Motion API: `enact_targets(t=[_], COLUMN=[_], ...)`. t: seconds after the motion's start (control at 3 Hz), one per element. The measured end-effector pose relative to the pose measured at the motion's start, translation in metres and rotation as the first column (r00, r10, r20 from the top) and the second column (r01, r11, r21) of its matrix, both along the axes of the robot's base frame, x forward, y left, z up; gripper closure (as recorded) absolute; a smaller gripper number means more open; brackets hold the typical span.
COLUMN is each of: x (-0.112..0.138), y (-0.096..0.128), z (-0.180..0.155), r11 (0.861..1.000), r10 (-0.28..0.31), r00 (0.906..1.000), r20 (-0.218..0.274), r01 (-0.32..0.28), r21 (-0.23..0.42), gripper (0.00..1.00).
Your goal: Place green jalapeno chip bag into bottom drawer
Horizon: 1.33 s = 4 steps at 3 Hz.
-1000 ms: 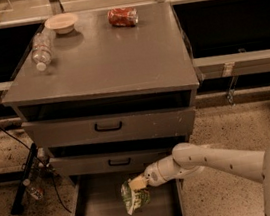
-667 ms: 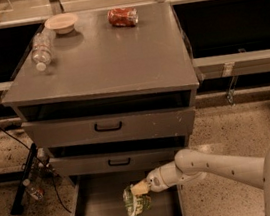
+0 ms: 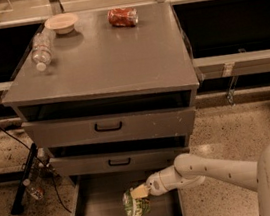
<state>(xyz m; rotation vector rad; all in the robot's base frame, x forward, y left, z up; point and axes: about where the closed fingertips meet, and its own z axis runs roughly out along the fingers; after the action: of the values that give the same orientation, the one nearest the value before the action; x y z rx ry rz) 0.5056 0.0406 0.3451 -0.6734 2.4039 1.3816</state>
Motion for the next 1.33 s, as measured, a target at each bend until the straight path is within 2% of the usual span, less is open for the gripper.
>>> enact_targets(t=[0.33, 0.67, 1.33], x=[0.013, 0.013, 0.016], y=[0.004, 0.004, 0.010], z=[-0.037, -0.037, -0.066], r11=[0.999, 0.999, 0.988], r10=[-0.021, -0.021, -0.031], r00=[0.9985, 0.9985, 0.9979], r20=[-0.050, -0.050, -0.057], r01=[0.023, 0.023, 0.039], r21=[0.042, 0.043, 0.151], gripper=[1.00, 1.00, 1.00])
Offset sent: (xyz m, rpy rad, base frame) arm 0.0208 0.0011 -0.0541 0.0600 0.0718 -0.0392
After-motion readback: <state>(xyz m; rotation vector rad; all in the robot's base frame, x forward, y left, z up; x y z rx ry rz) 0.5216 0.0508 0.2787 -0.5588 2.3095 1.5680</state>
